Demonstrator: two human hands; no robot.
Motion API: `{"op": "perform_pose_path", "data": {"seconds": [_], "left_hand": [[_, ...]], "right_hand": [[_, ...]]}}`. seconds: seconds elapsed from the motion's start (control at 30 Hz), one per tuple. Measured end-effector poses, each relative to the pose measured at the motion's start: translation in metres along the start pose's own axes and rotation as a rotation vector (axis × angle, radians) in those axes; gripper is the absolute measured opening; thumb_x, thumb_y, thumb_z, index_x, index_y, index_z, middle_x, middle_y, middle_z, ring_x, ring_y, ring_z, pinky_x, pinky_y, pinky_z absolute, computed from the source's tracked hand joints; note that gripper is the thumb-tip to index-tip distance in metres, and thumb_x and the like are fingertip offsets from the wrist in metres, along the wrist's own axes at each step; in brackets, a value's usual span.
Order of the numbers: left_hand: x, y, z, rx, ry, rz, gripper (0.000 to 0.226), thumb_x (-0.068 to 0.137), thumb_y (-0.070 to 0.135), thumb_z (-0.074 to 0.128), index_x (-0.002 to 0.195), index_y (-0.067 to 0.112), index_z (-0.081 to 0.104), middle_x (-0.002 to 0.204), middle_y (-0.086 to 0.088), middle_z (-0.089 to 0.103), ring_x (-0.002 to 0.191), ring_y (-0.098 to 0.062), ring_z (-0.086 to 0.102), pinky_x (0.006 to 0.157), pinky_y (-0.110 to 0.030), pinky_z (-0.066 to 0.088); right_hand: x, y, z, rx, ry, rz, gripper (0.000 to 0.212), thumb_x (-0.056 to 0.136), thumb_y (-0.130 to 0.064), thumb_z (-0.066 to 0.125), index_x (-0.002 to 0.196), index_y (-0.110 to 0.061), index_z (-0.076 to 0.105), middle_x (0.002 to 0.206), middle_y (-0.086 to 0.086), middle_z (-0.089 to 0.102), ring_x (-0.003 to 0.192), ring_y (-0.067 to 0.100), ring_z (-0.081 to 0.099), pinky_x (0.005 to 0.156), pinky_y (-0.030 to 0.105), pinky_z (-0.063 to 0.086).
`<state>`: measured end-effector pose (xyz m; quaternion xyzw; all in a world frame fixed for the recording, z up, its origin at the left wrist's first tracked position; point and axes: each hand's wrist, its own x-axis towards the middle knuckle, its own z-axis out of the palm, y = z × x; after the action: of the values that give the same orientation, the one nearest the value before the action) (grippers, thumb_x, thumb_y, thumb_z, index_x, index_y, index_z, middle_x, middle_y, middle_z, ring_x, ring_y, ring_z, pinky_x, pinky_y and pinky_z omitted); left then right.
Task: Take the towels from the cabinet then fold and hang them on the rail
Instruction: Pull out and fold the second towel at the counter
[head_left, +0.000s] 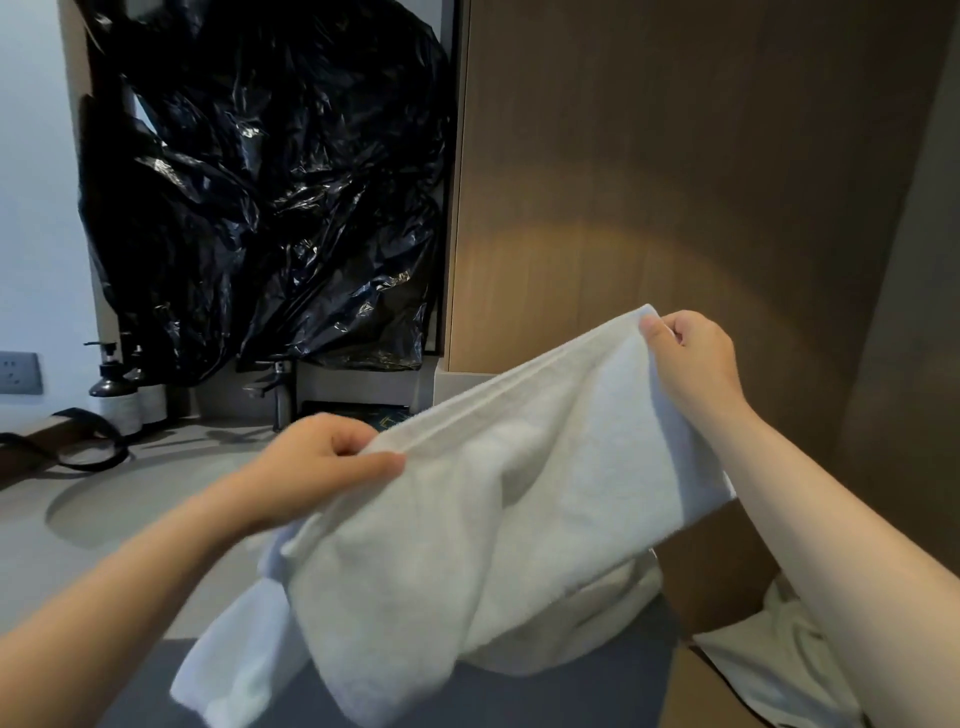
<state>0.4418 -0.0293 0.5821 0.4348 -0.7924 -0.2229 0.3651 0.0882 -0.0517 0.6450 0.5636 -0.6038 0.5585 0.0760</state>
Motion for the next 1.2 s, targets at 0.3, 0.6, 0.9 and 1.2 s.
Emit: {"op": "perform_pose_path", "data": {"seconds": [0.3, 0.6, 0.9, 1.2], "left_hand": [[0.075, -0.052, 0.022, 0.181, -0.238, -0.224, 0.041, 0.081, 0.049, 0.071, 0.062, 0.018, 0.052, 0.055, 0.005, 0.039, 0.054, -0.014, 0.036, 0.054, -0.027, 0.028], [0.075, -0.086, 0.036, 0.026, -0.23, -0.303, 0.064, 0.063, 0.072, 0.07, 0.074, 0.01, 0.06, 0.07, -0.004, 0.052, 0.066, -0.021, 0.048, 0.067, -0.037, 0.037], [0.006, -0.07, 0.002, -0.039, -0.304, -0.242, 0.041, 0.064, 0.063, 0.075, 0.078, 0.025, 0.072, 0.077, 0.005, 0.069, 0.073, -0.008, 0.062, 0.075, -0.027, 0.043], [-0.006, -0.071, 0.026, -0.43, -0.059, -0.361, 0.083, 0.085, 0.077, 0.031, 0.085, 0.002, 0.067, 0.074, -0.012, 0.063, 0.066, -0.024, 0.058, 0.068, -0.033, 0.048]], "right_hand": [[-0.045, 0.078, 0.055, -0.149, -0.135, 0.301, 0.042, 0.101, -0.03, 0.046, 0.061, -0.015, 0.043, 0.062, 0.001, 0.046, 0.06, 0.021, 0.045, 0.049, 0.03, 0.025], [-0.098, 0.063, 0.092, -0.197, -0.204, -0.001, 0.046, 0.097, -0.033, 0.057, 0.139, -0.02, 0.046, 0.139, 0.001, 0.05, 0.124, 0.018, 0.049, 0.104, 0.032, 0.039], [-0.151, 0.056, 0.141, 0.106, -0.512, 0.079, 0.03, 0.099, -0.049, 0.042, 0.124, -0.038, 0.054, 0.131, -0.016, 0.056, 0.113, 0.005, 0.054, 0.104, 0.024, 0.041], [-0.156, 0.062, 0.14, 0.193, -0.476, 0.083, 0.038, 0.092, -0.06, 0.04, 0.118, -0.039, 0.058, 0.121, -0.022, 0.058, 0.104, -0.003, 0.056, 0.094, 0.016, 0.042]]}}
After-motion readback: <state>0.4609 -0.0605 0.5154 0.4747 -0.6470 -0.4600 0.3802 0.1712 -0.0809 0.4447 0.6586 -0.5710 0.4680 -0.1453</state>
